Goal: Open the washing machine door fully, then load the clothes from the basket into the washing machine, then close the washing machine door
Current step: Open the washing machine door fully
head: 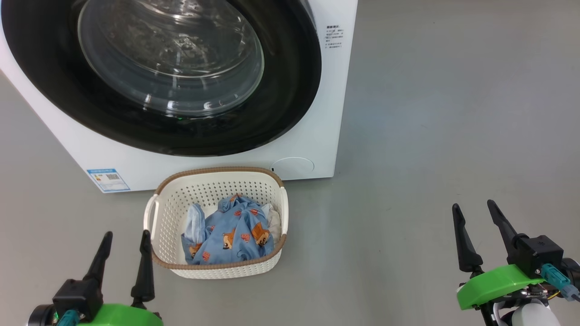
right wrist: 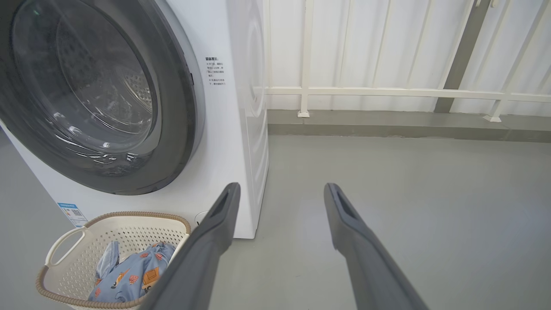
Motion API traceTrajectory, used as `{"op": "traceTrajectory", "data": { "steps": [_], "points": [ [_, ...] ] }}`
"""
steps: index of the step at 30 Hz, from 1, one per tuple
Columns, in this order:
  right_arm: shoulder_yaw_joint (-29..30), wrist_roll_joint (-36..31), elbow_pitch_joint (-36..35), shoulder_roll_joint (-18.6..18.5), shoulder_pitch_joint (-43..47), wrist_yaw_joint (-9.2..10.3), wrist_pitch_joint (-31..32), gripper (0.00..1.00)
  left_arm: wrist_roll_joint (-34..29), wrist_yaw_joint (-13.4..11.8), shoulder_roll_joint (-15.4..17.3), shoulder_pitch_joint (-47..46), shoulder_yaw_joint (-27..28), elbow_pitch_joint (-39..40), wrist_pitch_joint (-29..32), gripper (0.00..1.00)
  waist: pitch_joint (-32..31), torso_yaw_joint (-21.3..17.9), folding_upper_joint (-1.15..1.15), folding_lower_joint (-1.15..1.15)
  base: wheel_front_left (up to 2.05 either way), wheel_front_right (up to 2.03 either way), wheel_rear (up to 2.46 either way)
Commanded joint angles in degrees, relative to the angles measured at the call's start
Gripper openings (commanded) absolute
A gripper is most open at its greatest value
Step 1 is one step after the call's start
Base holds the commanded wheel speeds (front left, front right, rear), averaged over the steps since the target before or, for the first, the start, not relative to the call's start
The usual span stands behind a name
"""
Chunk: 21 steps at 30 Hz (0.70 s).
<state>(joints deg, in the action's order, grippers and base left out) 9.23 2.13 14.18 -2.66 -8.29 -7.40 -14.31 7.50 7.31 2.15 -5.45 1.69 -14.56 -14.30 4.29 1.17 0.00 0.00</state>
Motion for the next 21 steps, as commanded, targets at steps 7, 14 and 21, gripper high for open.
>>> {"op": "traceTrajectory", "data": {
  "steps": [7,14,21],
  "points": [
    [-1.8,0.6,-1.4,-0.2,-1.7,-0.09,-0.7,1.00,-0.6,0.2,0.9,-1.1,1.8,2.0,-0.7,1.00,-0.2,-0.1,0.00,0.00,0.00,0.00,0.00],
    [-2.1,2.1,-1.0,-0.2,-2.0,-0.09,-0.7,1.00,-0.4,0.2,1.0,-1.2,1.5,1.9,-0.7,1.00,-0.1,-0.1,0.00,0.00,0.00,0.00,0.00],
    [-2.5,4.3,-1.0,-0.2,-3.1,-0.09,-0.7,1.00,-0.5,0.2,1.0,-1.3,1.5,2.2,-0.7,1.00,0.4,0.0,0.00,0.00,0.00,0.00,0.00]
  ]
}}
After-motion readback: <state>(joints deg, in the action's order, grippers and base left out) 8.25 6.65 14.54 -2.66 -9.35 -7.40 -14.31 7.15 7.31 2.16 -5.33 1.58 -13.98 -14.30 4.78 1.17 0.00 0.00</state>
